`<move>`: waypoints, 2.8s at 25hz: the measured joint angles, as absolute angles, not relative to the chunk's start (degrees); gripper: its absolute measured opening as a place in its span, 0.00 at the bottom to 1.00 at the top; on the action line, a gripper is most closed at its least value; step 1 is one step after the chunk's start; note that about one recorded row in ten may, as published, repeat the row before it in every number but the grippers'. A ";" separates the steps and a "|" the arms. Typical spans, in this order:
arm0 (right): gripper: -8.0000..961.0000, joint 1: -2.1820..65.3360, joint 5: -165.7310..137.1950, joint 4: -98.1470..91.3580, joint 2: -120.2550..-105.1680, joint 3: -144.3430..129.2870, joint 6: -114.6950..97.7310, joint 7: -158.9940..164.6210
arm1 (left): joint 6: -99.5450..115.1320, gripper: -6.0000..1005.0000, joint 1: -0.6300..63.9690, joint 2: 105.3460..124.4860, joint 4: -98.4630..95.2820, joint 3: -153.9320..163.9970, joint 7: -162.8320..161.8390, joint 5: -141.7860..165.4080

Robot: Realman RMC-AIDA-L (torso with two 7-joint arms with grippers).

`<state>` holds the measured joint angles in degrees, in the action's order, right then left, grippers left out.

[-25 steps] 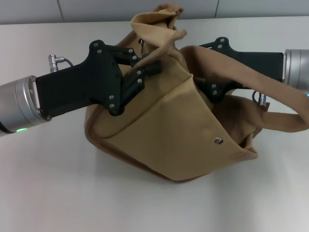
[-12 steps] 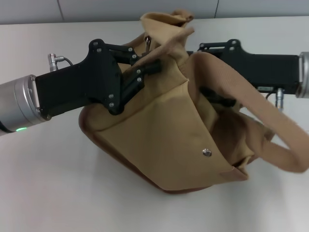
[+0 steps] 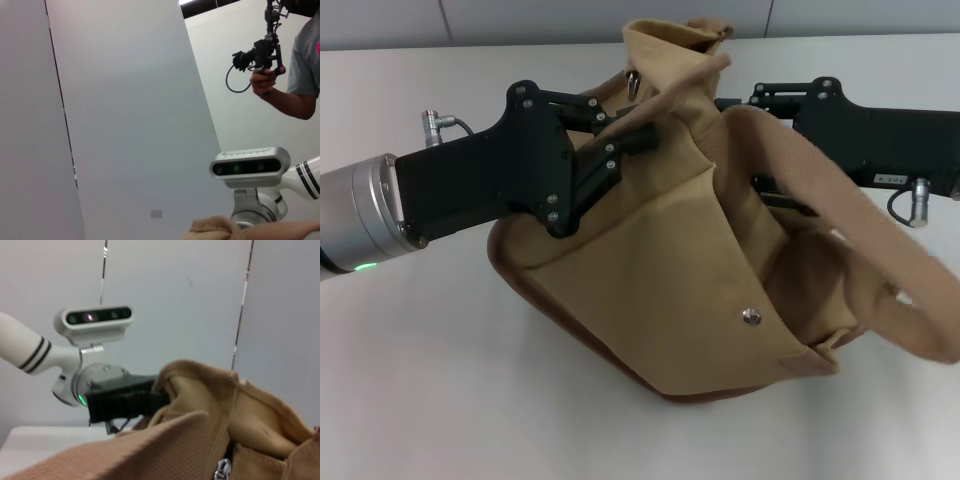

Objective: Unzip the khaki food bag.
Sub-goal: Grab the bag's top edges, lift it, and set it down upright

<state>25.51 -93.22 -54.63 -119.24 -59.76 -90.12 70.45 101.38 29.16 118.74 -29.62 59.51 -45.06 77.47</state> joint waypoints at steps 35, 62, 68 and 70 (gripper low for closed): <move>0.03 23.16 -87.57 -55.15 -119.71 -69.06 -79.56 62.50 | 101.93 0.06 29.01 118.66 -29.72 59.02 -44.58 77.49; 0.26 22.08 -82.11 -51.65 -119.13 -68.15 -85.84 64.94 | 102.09 0.06 28.53 118.08 -34.19 59.13 -45.01 77.72; 0.44 24.40 -84.87 -51.08 -119.10 -68.39 -85.69 68.27 | 102.23 0.06 28.58 117.96 -34.60 59.34 -45.05 77.95; 0.48 25.02 -86.03 -51.04 -119.14 -68.39 -85.64 68.81 | 102.30 0.06 28.58 117.95 -34.63 59.34 -45.06 77.96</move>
